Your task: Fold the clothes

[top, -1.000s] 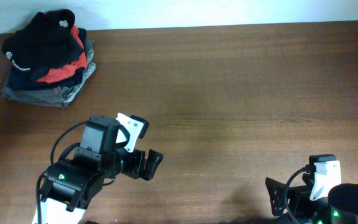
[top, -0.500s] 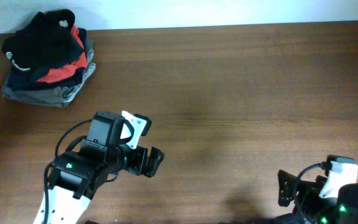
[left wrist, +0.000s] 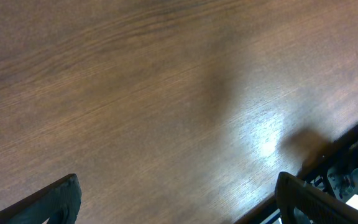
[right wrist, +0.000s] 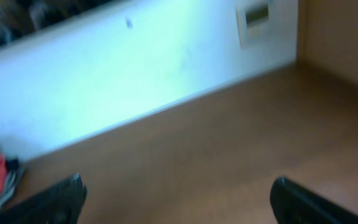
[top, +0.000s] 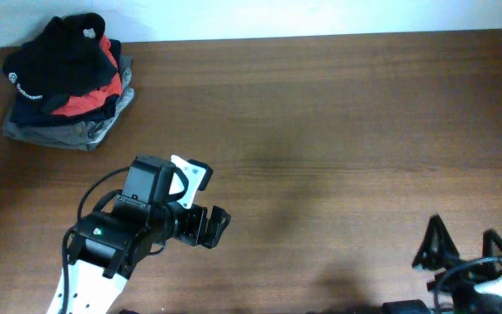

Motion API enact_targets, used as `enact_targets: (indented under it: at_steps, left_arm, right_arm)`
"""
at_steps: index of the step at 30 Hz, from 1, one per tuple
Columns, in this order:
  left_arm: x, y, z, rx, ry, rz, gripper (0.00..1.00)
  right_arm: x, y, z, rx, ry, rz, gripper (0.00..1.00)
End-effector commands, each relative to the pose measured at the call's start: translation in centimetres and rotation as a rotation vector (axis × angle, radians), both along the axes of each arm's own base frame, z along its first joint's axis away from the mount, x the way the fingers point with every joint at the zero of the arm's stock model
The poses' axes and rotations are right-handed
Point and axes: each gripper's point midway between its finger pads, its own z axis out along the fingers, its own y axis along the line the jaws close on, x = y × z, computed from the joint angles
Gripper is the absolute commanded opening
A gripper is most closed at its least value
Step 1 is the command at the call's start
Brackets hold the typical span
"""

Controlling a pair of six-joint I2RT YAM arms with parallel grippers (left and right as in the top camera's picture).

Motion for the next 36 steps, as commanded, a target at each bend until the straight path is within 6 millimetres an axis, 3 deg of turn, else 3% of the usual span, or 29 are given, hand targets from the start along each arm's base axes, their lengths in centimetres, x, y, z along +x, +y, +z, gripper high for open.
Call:
enact_targets:
  at_steps: [1, 7, 13, 28, 36]
  left_arm:
    - [0.0, 0.0, -0.2, 0.003, 0.006, 0.007, 0.99]
    - [0.0, 0.0, -0.2, 0.004, 0.006, 0.007, 0.99]
    - [0.0, 0.0, -0.2, 0.004, 0.006, 0.007, 0.99]
    - [0.0, 0.0, -0.2, 0.004, 0.006, 0.007, 0.99]
    - [0.0, 0.0, -0.2, 0.004, 0.006, 0.007, 0.99]
  right_arm:
    - [1.8, -0.6, -2.4, -0.053, -0.017, -0.031, 0.99]
    - [5.8, -0.3, -4.8, -0.041, -0.178, -0.028, 0.99]
    - [7.6, -0.2, -6.8, -0.038, -0.249, -0.026, 0.99]
    - [9.7, 0.9, -10.2, -0.058, -0.360, 0.031, 0.99]
    - [10.2, 1.7, -12.6, -0.185, -0.251, 0.085, 0.99]
